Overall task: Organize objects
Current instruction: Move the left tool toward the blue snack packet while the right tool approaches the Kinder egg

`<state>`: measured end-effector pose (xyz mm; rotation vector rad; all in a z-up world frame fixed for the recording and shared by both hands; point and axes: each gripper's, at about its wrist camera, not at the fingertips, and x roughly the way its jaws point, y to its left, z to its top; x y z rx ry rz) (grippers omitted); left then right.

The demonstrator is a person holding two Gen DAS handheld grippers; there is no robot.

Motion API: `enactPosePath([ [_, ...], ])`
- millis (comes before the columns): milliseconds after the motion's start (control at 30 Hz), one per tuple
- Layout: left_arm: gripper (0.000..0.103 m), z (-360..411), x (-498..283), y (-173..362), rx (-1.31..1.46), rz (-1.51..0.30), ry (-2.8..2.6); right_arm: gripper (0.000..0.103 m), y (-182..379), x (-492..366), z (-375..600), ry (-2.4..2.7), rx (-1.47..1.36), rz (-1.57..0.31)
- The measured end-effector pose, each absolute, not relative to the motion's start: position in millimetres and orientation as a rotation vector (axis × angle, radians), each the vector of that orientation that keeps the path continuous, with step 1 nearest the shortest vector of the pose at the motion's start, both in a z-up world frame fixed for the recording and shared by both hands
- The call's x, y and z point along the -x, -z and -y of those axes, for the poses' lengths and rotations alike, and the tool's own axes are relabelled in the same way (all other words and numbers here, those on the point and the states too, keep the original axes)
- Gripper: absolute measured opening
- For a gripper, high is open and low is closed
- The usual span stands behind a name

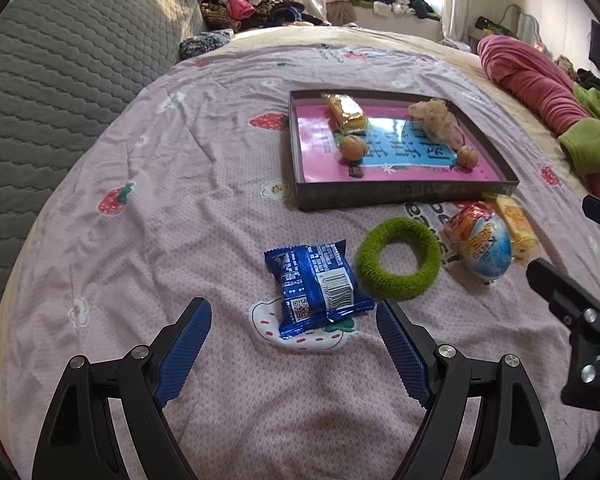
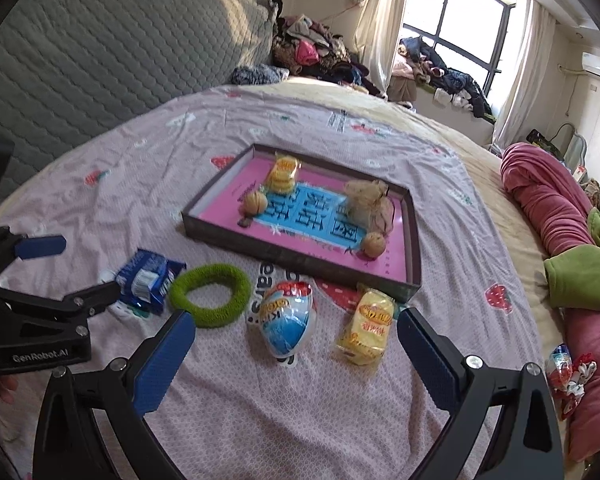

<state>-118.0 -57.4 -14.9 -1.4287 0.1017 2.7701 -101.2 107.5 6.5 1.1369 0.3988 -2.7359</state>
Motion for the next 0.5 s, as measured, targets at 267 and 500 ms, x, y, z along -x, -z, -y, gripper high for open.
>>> enactPosePath([
  [267,0.085,57.6,132.9,32.2,1.461,-0.102,-2.749,0.102,13.0,116.3,-103.5,2.713,-1.171,-0.45],
  [500,0.085,58.7,144.4,43.4,1.486,-0.106,-2.735,0.099,28.0,131.3,-103.7,2.702,-1.221,-0.474],
])
